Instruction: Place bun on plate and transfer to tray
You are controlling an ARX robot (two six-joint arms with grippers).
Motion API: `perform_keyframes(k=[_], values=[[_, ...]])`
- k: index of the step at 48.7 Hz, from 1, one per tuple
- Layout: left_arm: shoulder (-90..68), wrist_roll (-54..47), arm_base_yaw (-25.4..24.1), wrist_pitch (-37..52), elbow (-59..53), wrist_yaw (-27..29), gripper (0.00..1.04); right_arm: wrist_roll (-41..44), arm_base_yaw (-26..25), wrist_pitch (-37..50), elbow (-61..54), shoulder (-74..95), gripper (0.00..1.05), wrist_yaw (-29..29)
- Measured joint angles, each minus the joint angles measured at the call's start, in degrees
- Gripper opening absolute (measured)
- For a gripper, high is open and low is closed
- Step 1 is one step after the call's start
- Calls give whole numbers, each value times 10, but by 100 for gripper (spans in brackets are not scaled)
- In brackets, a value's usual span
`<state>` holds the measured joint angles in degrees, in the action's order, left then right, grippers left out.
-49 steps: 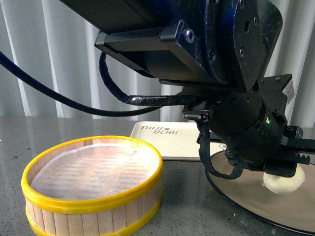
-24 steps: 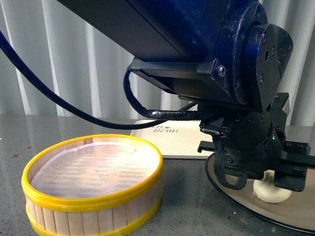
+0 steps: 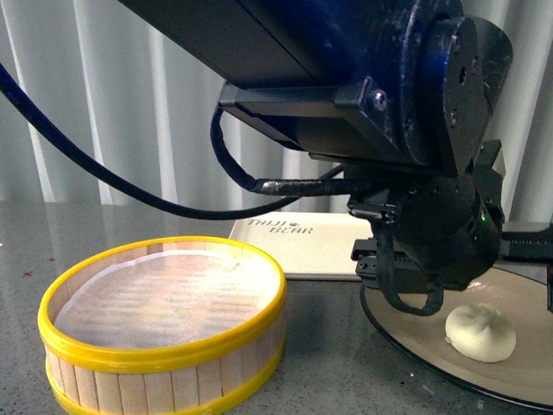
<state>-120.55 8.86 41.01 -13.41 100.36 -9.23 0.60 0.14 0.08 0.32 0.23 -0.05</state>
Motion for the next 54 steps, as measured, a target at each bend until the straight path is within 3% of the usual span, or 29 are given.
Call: perform_keyframes(k=[8,16,20,26,33,41,47,54], values=[[37,25,-40,42,-20,43,98,0,0,0,0,0,96,0],[96,92,-136,63,-66,177,98,0,0,0,0,0,96,0],[127,130,-216,35,-115,244,98,0,0,0,0,0,96,0],[134,143,-259,33,-143,261,98,0,0,0,0,0,96,0],[136,139,-249,44,-150,256,97,0,0,0,0,0,96,0],[234,-34,-262,486,-411,220,64,0,0,0,0,0,96,1],[317,-69,-304,598,-561,207,39,0,0,0,0,0,96,0],[366,-77,-319,629,-657,185,18,0,0,0,0,0,96,0]])
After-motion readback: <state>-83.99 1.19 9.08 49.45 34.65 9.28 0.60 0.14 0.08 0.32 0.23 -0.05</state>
